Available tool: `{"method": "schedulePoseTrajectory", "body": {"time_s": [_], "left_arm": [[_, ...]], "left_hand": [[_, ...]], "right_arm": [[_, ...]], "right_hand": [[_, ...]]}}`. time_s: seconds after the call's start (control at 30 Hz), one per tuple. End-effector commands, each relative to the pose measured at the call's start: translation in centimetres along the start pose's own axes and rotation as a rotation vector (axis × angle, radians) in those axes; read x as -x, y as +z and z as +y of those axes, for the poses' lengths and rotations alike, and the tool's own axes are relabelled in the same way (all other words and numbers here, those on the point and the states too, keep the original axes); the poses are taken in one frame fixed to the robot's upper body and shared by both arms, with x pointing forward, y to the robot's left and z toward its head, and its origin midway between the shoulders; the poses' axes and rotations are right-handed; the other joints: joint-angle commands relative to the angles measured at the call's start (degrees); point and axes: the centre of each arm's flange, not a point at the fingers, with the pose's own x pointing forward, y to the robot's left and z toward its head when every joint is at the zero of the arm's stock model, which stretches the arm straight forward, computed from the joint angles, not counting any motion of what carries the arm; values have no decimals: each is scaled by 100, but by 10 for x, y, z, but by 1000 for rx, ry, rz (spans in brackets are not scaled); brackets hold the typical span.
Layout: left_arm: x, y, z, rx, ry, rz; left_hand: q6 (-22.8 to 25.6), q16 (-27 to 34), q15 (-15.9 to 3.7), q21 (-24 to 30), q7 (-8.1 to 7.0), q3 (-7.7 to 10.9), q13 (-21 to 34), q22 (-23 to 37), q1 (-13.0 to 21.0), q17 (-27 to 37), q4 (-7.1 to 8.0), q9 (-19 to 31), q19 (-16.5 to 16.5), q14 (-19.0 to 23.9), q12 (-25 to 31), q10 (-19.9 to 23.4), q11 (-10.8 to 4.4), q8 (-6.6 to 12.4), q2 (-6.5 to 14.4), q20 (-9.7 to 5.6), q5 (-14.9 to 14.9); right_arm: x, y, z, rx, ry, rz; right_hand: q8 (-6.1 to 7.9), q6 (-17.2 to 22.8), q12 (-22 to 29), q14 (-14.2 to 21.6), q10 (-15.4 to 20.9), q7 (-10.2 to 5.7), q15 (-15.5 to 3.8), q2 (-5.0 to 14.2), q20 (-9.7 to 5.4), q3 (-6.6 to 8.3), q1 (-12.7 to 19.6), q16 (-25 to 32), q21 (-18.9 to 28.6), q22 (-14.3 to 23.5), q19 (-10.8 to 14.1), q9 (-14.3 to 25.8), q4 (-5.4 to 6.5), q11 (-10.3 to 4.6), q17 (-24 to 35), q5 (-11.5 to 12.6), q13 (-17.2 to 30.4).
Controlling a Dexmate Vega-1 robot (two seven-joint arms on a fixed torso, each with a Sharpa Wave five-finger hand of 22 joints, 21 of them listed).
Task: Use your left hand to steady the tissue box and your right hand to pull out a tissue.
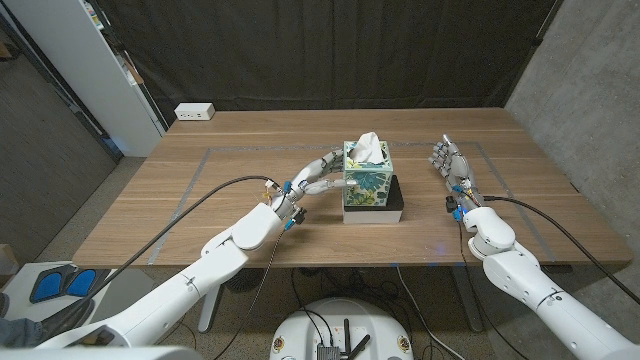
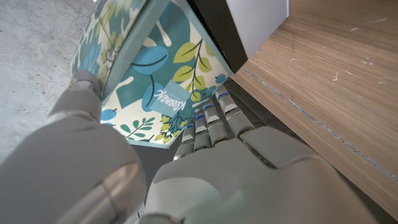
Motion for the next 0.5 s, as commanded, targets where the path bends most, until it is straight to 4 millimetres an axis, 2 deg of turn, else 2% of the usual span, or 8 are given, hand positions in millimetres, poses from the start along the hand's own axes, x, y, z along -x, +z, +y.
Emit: {"method": "schedulePoseTrajectory", "body": {"time_s": [0.03,0.2,0.5], "left_arm": [[7,2,1,7,92,35],[9,4,0,14,109,40],[11,13,7,-30,114,27]], "left_hand": [[180,84,-108,103,292,101,59,17,437,11,-19,58,196,275,111,238,-129,80,336,6,65],[423,105,-165,163,296,107,122,29,581,14,-14,100,345,428,204,470,-236,157,390,-14,70],[477,103,-165,180,277,105,162,33,669,13,-21,123,384,480,216,492,-210,169,408,-9,76]], "right_arm": [[-2,-1,1,-8,6,-3],[-2,-1,3,-5,5,-2],[-3,1,3,-5,10,-7]], "right_hand": [[0,-18,-4,5,21,-32,42,64,50,-7,3,-9,5,19,15,22,-8,12,1,7,-3],[0,-19,-6,3,14,-28,40,63,55,-9,-1,-9,5,19,12,22,-7,11,1,7,-2],[3,-16,-7,0,12,-38,39,62,59,-11,-5,-10,5,19,8,22,-6,17,0,7,-2]]}}
